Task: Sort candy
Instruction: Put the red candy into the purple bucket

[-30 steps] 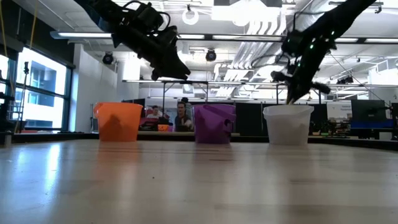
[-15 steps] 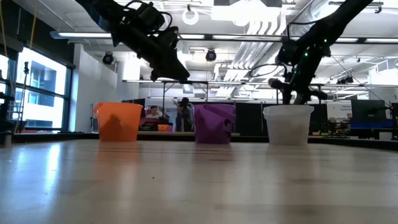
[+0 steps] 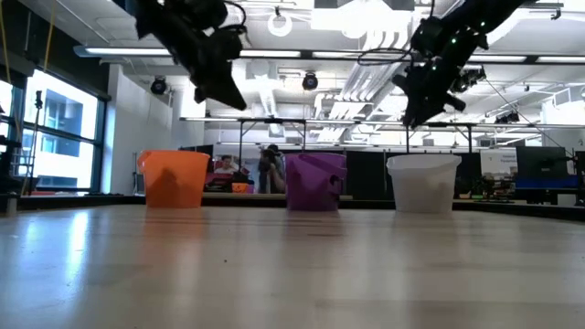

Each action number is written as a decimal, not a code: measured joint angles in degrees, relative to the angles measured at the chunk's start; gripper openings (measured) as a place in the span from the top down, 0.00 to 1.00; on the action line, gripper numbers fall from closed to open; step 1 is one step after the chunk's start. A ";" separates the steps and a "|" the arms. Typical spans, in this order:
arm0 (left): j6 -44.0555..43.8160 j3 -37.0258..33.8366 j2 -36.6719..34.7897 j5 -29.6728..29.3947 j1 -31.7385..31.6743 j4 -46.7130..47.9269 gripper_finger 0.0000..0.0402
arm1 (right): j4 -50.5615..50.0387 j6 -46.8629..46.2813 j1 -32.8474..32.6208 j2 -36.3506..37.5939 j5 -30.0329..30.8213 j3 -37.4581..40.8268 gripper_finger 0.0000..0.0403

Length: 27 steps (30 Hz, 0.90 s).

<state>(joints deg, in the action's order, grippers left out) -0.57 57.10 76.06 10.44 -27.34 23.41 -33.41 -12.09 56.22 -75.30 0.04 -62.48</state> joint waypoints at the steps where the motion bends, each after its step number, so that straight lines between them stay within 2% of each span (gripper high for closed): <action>1: -0.36 0.00 -0.88 -1.65 0.83 1.26 0.99 | 0.56 1.25 -0.23 1.00 -0.26 0.55 0.79; 3: -2.04 -0.02 -2.63 -3.85 2.48 3.95 1.00 | 1.74 3.61 -0.83 3.14 -1.19 1.72 0.93; 5: -4.68 0.00 -4.09 -4.99 4.21 5.90 1.00 | 2.36 5.33 -1.67 4.89 -2.80 2.83 0.97; 9: -10.27 0.00 -6.49 -6.76 8.73 10.36 1.00 | 2.72 7.18 -4.01 7.66 -6.43 4.98 0.94; 13: -16.09 0.00 -7.53 -8.89 14.46 15.75 1.00 | 5.19 8.79 -7.47 10.28 -8.27 7.87 0.99; 19: -23.26 -0.05 -7.50 -11.11 23.70 23.80 1.00 | 9.69 8.35 -13.46 14.24 -8.54 13.18 0.99; 27: -32.46 -4.08 -7.53 -10.03 34.77 26.91 1.00 | 17.29 1.22 -23.22 19.60 -6.07 19.89 1.00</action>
<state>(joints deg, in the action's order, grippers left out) -33.03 53.02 68.53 0.42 7.43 50.32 -16.12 -10.87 33.00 -55.70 -6.03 -42.59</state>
